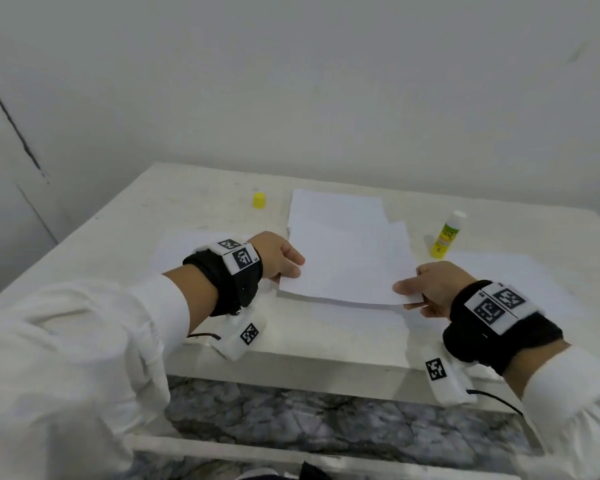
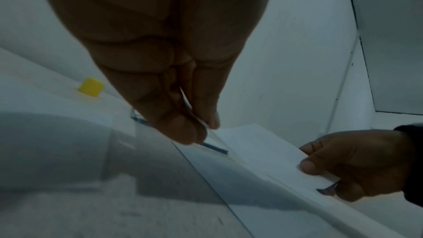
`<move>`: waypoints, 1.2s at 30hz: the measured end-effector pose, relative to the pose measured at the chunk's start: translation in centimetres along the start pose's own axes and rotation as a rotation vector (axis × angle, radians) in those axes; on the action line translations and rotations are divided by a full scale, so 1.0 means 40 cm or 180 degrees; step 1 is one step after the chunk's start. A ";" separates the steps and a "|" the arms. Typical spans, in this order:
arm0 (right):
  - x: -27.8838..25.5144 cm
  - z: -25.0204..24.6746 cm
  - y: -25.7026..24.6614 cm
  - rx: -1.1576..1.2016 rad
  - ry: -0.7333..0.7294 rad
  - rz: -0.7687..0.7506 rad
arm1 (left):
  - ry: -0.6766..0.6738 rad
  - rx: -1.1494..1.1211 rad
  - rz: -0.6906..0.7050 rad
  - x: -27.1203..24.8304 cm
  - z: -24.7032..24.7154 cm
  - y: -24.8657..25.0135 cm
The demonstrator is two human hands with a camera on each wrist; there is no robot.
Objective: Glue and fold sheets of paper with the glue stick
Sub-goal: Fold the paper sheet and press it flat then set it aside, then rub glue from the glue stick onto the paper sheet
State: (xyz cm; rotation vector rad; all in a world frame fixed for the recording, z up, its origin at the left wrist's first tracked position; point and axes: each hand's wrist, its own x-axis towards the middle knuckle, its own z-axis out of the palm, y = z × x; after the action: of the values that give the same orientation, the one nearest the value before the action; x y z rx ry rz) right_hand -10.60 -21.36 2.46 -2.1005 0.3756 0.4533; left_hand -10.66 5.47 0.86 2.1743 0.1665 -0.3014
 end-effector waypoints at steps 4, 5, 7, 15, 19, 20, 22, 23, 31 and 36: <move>0.013 -0.051 0.042 -0.0150 0.0043 0.0087 | -0.0383 0.0375 -0.0060 0.013 0.063 0.026; 0.014 -0.058 0.047 -0.0173 0.0042 0.0117 | -0.0448 0.0441 -0.0091 0.016 0.072 0.030; 0.022 -0.069 0.056 -0.0226 0.0035 0.0184 | -0.0540 0.0529 -0.0156 0.023 0.086 0.031; 0.038 -0.071 0.073 -0.0151 0.0004 0.0417 | -0.0663 0.0719 -0.0295 0.026 0.114 0.042; 0.042 -0.067 0.082 0.0017 0.0013 0.0449 | -0.0626 0.0768 -0.0265 0.018 0.114 0.047; 0.043 -0.067 0.083 0.0034 0.0007 0.0470 | -0.0630 0.0768 -0.0259 0.017 0.114 0.049; 0.046 -0.071 0.087 0.0075 -0.0009 0.0524 | -0.0638 0.0770 -0.0245 0.015 0.115 0.052; 0.047 -0.072 0.087 0.0095 -0.0012 0.0542 | -0.0639 0.0783 -0.0243 0.014 0.115 0.053; 0.059 -0.073 0.094 0.0105 -0.0049 0.0533 | -0.0592 0.0840 -0.0288 0.012 0.122 0.054; 0.067 -0.071 0.093 -0.0039 -0.0056 0.0476 | -0.0490 0.1019 -0.0239 0.006 0.130 0.061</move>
State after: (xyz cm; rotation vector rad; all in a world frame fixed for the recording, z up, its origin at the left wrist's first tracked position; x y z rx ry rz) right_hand -9.34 -25.96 -0.08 -2.0869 0.5232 0.5625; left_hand -10.69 -0.17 -0.21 2.4517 0.1194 -0.5696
